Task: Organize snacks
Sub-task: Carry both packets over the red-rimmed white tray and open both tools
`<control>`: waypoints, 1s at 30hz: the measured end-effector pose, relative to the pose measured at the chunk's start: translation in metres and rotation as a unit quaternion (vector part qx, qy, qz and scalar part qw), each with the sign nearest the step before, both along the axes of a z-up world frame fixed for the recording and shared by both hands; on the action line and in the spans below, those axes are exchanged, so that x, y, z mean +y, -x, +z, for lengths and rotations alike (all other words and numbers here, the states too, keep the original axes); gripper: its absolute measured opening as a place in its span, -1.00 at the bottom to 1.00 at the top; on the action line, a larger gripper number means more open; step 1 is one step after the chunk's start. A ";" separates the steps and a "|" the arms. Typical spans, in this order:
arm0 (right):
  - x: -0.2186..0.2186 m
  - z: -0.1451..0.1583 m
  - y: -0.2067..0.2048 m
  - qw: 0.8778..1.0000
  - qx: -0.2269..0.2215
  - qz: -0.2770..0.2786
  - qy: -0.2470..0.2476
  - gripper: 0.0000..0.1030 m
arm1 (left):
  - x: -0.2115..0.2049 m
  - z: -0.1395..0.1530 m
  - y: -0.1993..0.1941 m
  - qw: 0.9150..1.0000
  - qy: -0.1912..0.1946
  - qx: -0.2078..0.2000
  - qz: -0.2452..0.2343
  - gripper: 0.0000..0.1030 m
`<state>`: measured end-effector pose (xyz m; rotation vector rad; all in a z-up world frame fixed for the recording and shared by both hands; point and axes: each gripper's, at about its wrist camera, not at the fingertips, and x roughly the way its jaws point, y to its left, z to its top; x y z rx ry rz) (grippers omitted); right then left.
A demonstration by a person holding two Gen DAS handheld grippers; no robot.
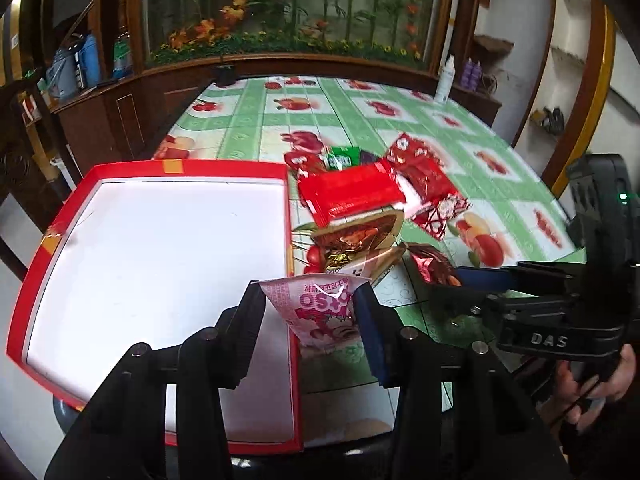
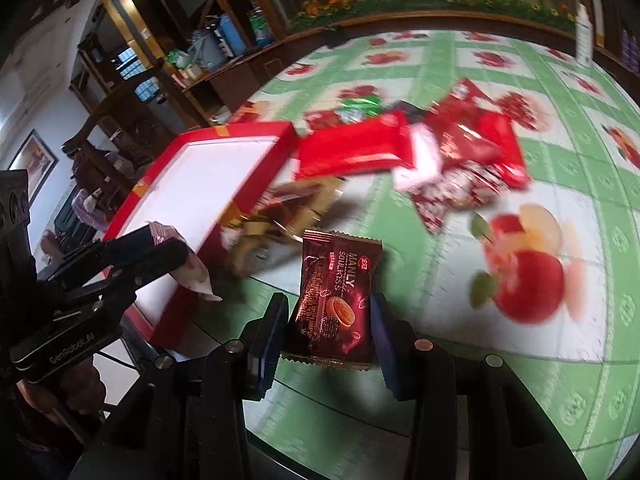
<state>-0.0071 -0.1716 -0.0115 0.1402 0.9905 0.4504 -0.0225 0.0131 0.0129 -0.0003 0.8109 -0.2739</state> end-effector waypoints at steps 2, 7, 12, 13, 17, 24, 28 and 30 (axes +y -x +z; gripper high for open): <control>0.010 0.007 -0.002 1.000 -0.010 0.010 -0.003 -0.17 | 0.007 0.005 0.003 1.000 0.008 -0.005 -0.001 -0.14; 0.036 0.025 -0.012 0.999 -0.030 0.034 -0.015 -0.17 | 0.019 0.025 0.020 0.999 0.013 -0.040 -0.008 -0.14; 0.062 0.044 -0.020 0.996 -0.052 0.062 -0.027 -0.15 | 0.041 0.032 0.022 0.998 0.001 -0.061 0.018 -0.14; 0.068 0.046 -0.021 0.996 -0.054 0.067 -0.029 -0.15 | 0.046 0.029 0.018 0.998 -0.003 -0.058 0.027 -0.14; 0.101 0.050 -0.029 0.992 -0.060 0.101 -0.036 -0.12 | 0.066 0.011 0.004 0.996 -0.018 -0.035 0.075 -0.11; 0.118 0.045 -0.039 0.987 -0.050 0.117 -0.097 0.17 | 0.086 -0.001 0.002 0.993 -0.014 -0.018 0.120 0.12; 0.083 0.040 -0.043 0.993 -0.056 0.061 -0.090 0.17 | 0.082 -0.004 0.003 0.993 -0.020 -0.015 0.115 0.12; 0.056 0.039 -0.044 0.993 -0.058 0.031 -0.095 0.17 | 0.076 -0.003 0.002 0.994 -0.020 -0.016 0.102 0.12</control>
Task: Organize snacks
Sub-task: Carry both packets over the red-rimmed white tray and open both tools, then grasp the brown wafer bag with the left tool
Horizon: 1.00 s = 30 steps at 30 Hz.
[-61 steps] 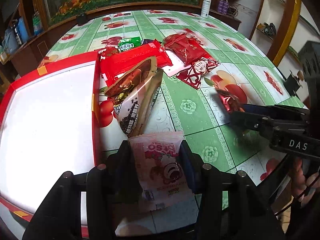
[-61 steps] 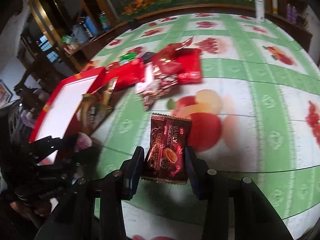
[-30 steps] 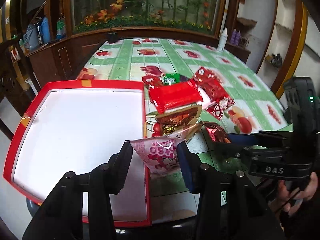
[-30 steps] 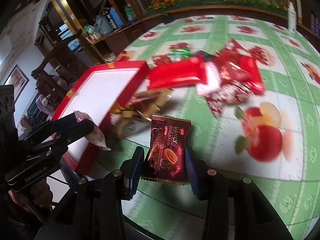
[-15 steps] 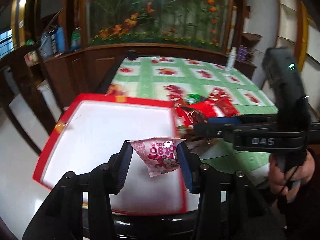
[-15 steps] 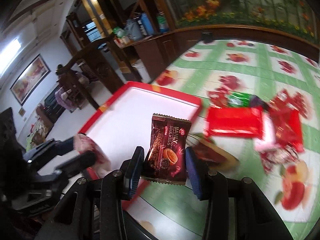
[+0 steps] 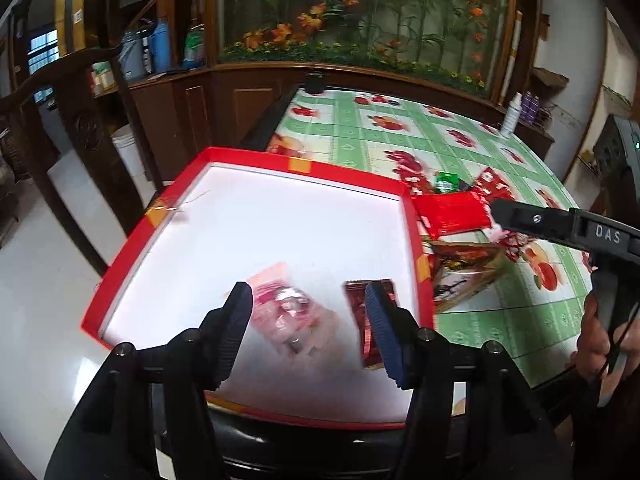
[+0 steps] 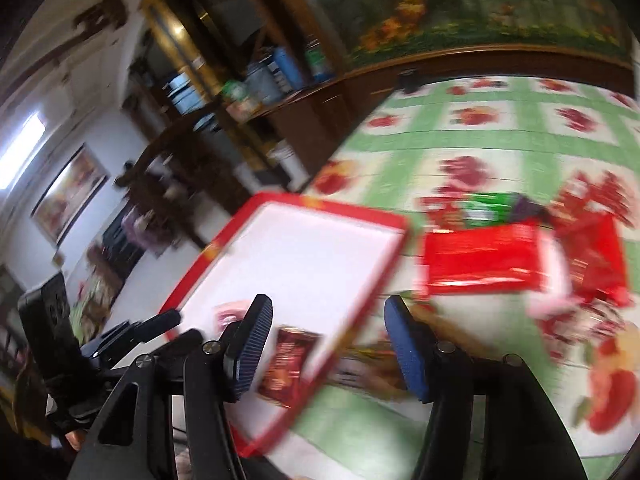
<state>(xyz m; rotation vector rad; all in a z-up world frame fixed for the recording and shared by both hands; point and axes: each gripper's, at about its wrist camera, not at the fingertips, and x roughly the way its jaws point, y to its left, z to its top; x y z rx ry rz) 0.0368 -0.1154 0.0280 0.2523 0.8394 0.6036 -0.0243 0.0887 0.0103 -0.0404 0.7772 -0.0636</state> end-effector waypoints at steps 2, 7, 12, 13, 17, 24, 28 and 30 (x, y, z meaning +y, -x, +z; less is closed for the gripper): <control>-0.034 -0.002 0.003 0.999 -0.005 -0.042 0.006 0.17 | -0.015 0.000 -0.002 1.000 -0.004 0.001 -0.025 0.21; -0.111 -0.011 0.012 0.991 0.001 -0.131 0.012 0.24 | -0.057 0.000 -0.007 0.996 -0.028 -0.002 -0.090 0.28; -0.166 -0.025 0.015 0.984 0.023 -0.178 -0.006 0.28 | -0.096 -0.003 -0.014 0.986 -0.069 -0.007 -0.153 0.29; -0.171 -0.027 0.015 0.983 0.026 -0.181 -0.008 0.29 | -0.102 -0.005 -0.014 0.983 -0.081 -0.009 -0.165 0.29; -0.183 -0.041 0.006 0.981 0.055 -0.177 -0.057 0.29 | -0.123 -0.015 -0.019 0.971 -0.133 -0.015 -0.199 0.29; -0.159 -0.061 -0.032 0.976 0.113 -0.161 -0.091 0.29 | -0.151 -0.020 -0.014 0.942 -0.202 -0.055 -0.261 0.29; -0.143 -0.073 -0.044 0.973 0.136 -0.149 -0.109 0.26 | -0.161 -0.026 -0.020 0.935 -0.218 -0.059 -0.272 0.29; -0.140 -0.073 -0.045 0.975 0.130 -0.150 -0.104 0.12 | -0.165 -0.032 -0.026 0.936 -0.225 -0.047 -0.268 0.28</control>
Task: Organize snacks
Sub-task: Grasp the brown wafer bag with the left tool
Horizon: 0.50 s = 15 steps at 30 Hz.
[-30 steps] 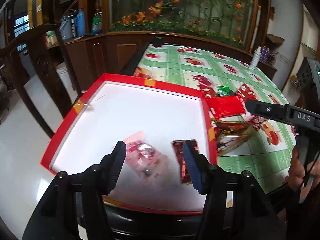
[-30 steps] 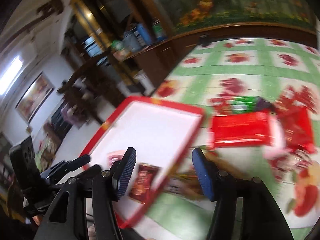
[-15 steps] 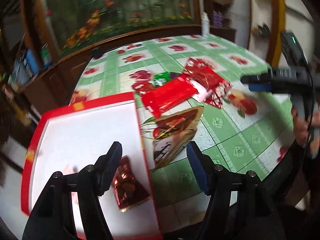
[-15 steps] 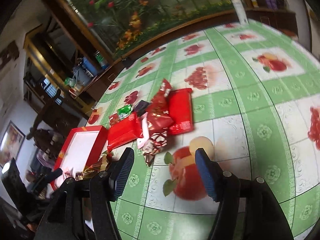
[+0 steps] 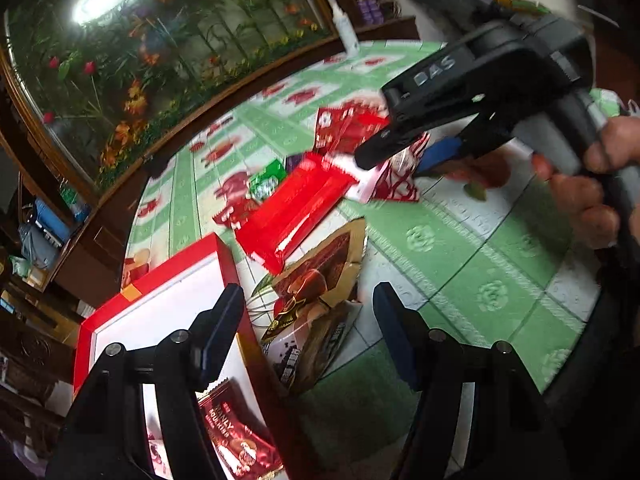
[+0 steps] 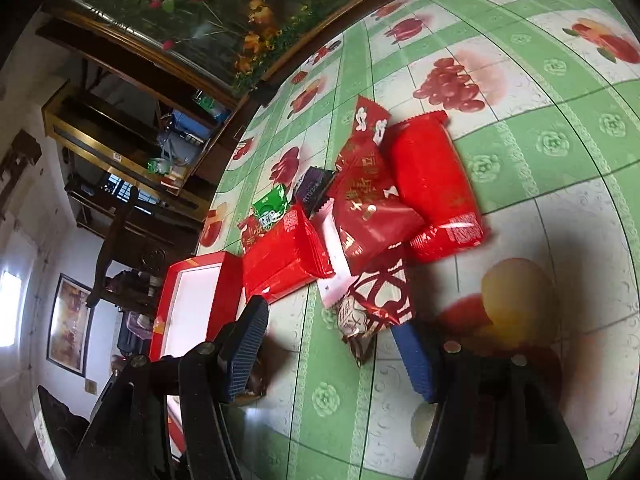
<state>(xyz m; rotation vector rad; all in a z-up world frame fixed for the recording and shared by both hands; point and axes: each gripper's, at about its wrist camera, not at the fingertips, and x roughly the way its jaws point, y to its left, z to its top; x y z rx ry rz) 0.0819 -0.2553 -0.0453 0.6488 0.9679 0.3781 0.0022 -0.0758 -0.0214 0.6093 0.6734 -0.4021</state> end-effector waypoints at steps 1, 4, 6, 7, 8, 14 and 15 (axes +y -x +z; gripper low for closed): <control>0.001 0.000 0.000 1.000 -0.001 0.001 0.007 0.02 | -0.002 -0.003 -0.003 1.000 -0.004 0.010 0.001 0.25; -0.002 -0.003 0.001 1.000 0.001 0.000 0.028 -0.48 | -0.007 -0.009 -0.009 0.999 -0.006 0.036 -0.005 -0.26; -0.010 -0.008 0.003 1.000 0.003 -0.001 0.009 -0.51 | -0.010 -0.009 -0.010 0.999 0.002 0.045 -0.004 -0.34; -0.015 -0.010 0.004 1.000 0.004 -0.002 -0.002 -0.51 | -0.013 -0.009 -0.011 0.999 0.002 0.049 -0.004 -0.35; -0.019 -0.011 0.006 1.000 0.003 -0.002 -0.008 -0.51 | -0.016 -0.009 -0.011 0.999 0.000 0.049 -0.004 -0.37; -0.038 -0.009 0.019 1.000 -0.005 -0.012 -0.003 -0.51 | -0.064 -0.012 0.019 0.998 -0.018 0.038 -0.041 -0.44; -0.043 -0.009 0.021 1.000 -0.005 -0.015 -0.002 -0.51 | -0.072 -0.012 0.027 0.998 -0.019 0.034 -0.049 -0.44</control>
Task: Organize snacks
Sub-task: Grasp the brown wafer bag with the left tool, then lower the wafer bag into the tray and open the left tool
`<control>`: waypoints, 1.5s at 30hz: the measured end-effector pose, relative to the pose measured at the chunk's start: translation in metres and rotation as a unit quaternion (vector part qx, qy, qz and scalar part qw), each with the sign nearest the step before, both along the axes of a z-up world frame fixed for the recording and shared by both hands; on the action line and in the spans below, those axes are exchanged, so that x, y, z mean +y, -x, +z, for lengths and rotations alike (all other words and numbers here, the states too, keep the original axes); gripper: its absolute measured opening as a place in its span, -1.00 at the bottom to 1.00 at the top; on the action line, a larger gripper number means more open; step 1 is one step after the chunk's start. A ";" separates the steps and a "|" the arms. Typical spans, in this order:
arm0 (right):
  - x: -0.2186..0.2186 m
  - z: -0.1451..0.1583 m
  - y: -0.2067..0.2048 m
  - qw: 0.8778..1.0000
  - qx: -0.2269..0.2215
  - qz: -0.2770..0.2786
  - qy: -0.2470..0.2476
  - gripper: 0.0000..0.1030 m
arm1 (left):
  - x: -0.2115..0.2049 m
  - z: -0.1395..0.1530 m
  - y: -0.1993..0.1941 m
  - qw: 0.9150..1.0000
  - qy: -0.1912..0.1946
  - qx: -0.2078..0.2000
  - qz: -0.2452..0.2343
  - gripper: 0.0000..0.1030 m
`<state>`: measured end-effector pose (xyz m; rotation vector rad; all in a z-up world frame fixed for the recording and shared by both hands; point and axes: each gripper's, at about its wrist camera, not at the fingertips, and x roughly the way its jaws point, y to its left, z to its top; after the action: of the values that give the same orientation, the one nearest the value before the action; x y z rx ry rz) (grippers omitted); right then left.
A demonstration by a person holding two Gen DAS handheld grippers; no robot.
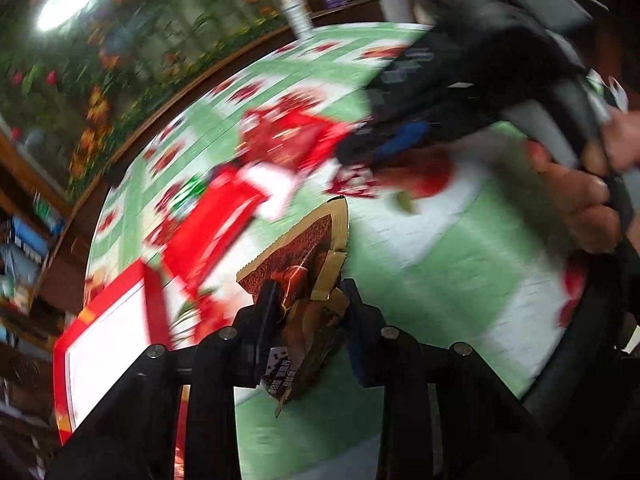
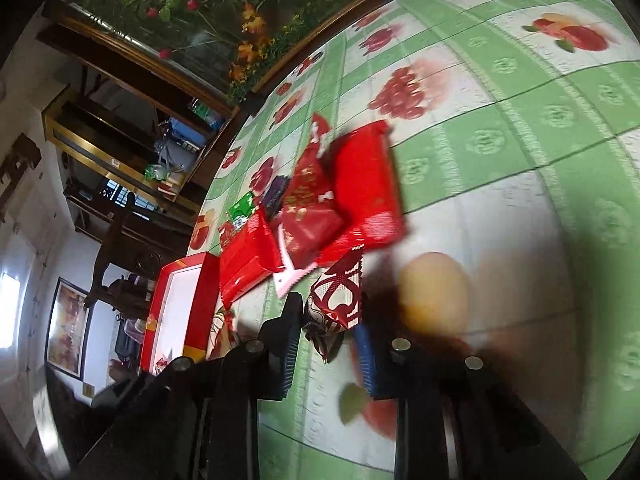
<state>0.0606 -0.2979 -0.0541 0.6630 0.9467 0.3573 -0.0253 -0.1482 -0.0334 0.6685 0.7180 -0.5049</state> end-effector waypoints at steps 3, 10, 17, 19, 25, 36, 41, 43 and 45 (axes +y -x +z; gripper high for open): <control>-0.015 0.003 0.011 1.000 0.002 -0.015 0.007 -0.48 | -0.016 0.003 0.019 0.999 0.028 0.011 -0.017 -0.46; -0.044 0.007 0.032 0.999 0.002 -0.033 -0.009 -0.49 | 0.014 0.021 0.007 0.983 0.153 0.100 0.005 -0.48; -0.038 0.010 0.036 0.999 -0.003 -0.026 -0.024 -0.49 | 0.070 0.023 -0.010 0.959 0.234 0.149 0.062 -0.48; -0.033 0.011 0.036 0.999 -0.004 -0.017 -0.028 -0.49 | 0.081 0.023 -0.012 0.951 0.255 0.160 0.068 -0.49; -0.012 0.018 0.035 0.998 -0.022 0.011 -0.051 -0.50 | 0.102 0.023 -0.022 0.936 0.293 0.175 0.091 -0.49; -0.009 0.008 0.028 0.998 -0.003 -0.006 -0.056 -0.43 | 0.117 0.021 -0.036 0.915 0.329 0.196 0.124 -0.49; -0.010 -0.006 0.017 0.997 0.028 -0.020 -0.067 -0.25 | 0.122 0.019 -0.041 0.907 0.345 0.205 0.129 -0.49; -0.010 -0.008 0.011 0.996 0.036 -0.022 -0.082 -0.13 | 0.122 0.019 -0.041 0.906 0.346 0.206 0.129 -0.49; -0.008 -0.006 0.008 0.996 0.032 -0.028 -0.077 -0.10 | 0.123 0.019 -0.041 0.905 0.348 0.206 0.129 -0.49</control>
<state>0.0526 -0.3063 -0.0601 0.8450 0.9655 0.3636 0.0158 -0.0257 -0.0146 -0.2161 0.9336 -0.6162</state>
